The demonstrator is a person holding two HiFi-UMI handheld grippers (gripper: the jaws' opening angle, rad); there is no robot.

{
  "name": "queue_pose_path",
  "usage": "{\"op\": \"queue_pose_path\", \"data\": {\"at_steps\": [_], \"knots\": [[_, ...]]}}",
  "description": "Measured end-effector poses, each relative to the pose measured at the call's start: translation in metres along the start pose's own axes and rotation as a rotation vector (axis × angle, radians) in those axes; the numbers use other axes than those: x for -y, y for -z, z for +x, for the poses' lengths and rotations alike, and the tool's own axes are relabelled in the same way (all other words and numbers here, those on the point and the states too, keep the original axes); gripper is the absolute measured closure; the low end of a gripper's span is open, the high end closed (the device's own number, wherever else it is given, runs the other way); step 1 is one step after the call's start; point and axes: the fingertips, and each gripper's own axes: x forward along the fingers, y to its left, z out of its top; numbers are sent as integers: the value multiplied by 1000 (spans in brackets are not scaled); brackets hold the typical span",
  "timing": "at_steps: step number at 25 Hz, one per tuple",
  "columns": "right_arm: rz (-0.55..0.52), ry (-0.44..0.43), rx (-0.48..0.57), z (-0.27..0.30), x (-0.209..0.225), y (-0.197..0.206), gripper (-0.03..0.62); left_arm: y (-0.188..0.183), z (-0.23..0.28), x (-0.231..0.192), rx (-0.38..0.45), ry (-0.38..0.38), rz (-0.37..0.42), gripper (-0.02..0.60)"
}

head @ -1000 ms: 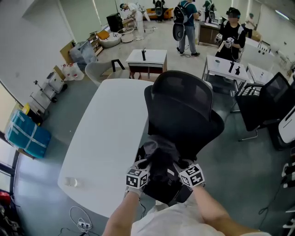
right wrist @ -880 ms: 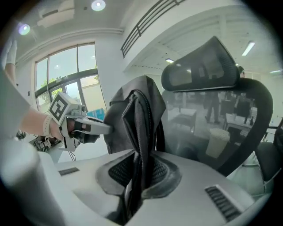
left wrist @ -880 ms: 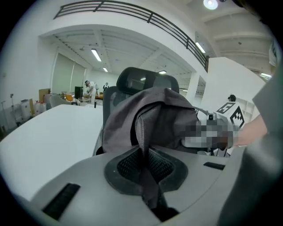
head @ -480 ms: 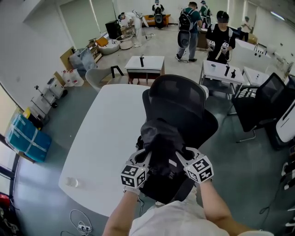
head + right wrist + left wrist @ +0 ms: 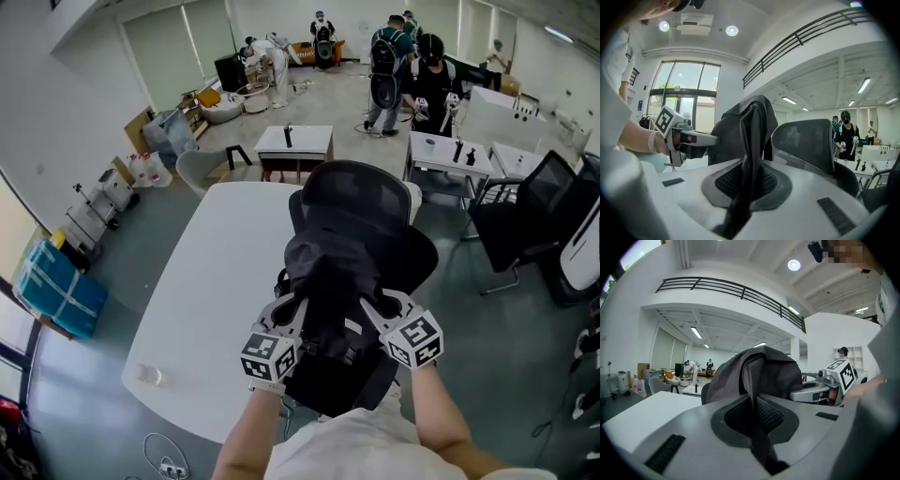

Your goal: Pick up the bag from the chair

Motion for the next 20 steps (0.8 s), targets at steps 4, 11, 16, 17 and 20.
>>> {"op": "queue_pose_path", "data": {"at_steps": [4,11,16,17,20], "knots": [[-5,2,22,-5,-1,-10,551,-10,-4,4,21,2,5,546],[-14,1,61,-9,-2,-26,551,-24,-9,6,57,1,12,546],[-14,-4,83,-9,-4,-34,551,-31,-13,4,79,-4,20,547],[-13,-5,86,-8,-4,-35,551,-32,-13,4,82,-5,21,547],[-12,-8,94,-7,-4,-38,551,-34,-13,2,88,-6,21,547]]}}
